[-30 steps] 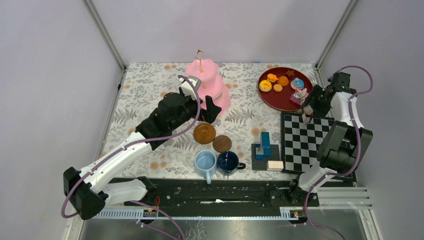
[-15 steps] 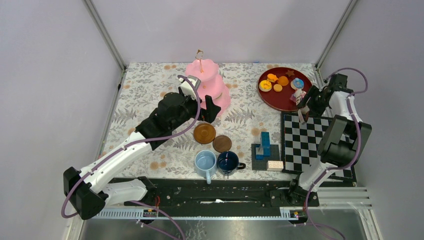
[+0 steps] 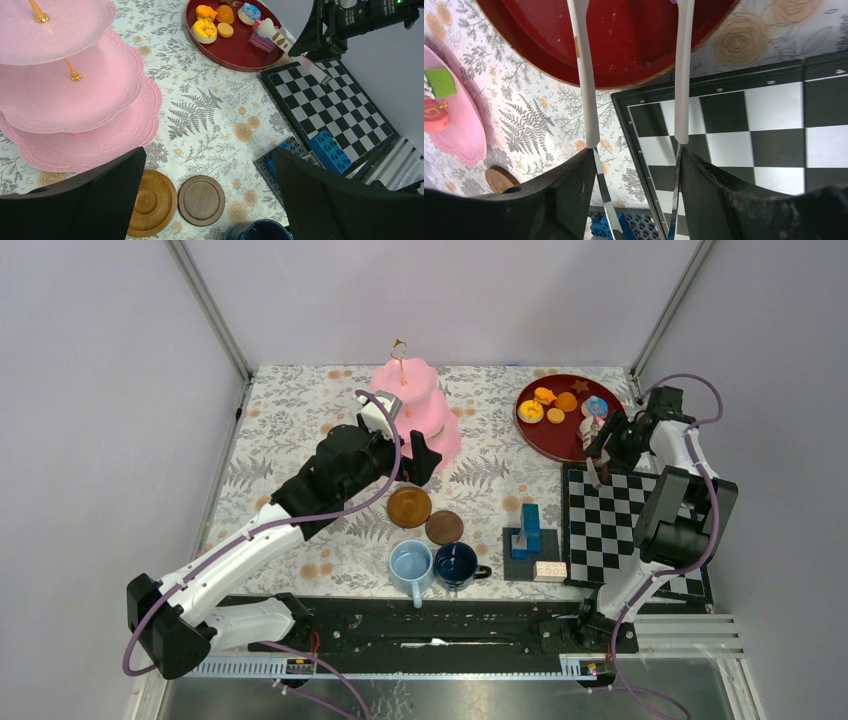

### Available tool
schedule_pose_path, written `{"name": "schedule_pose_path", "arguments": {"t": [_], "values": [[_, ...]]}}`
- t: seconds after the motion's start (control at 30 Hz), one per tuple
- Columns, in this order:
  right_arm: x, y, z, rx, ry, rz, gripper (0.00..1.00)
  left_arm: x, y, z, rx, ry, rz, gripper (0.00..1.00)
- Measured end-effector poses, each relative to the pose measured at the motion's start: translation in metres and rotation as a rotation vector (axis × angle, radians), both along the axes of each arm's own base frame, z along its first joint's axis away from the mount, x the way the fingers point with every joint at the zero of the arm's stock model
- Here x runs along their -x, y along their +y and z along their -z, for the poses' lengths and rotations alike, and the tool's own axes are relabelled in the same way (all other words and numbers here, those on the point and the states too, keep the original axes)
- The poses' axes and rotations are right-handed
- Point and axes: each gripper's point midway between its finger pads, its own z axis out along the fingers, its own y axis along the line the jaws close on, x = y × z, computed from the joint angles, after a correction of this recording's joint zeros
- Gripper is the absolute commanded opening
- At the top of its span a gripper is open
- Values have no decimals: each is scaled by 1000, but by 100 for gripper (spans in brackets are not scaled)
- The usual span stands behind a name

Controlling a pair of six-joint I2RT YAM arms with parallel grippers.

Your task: Serve the afternoon tea

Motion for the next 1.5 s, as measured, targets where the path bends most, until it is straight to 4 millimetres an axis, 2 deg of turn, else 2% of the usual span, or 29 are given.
{"name": "schedule_pose_path", "arguments": {"t": [0.3, 0.63, 0.93, 1.33, 1.5], "values": [[-2, 38, 1, -15, 5, -90, 65, 0, 0, 0, 0, 0, 0, 99], [-3, 37, 5, 29, 26, -63, 64, 0, 0, 0, 1, 0, 1, 99], [-7, 60, 10, 111, 60, -39, 62, 0, 0, 0, 0, 0, 1, 99], [-14, 45, 13, 222, 84, 54, 67, 0, 0, 0, 1, 0, 1, 99], [-24, 42, 22, 232, 98, 59, 66, 0, 0, 0, 1, 0, 1, 99]]}}
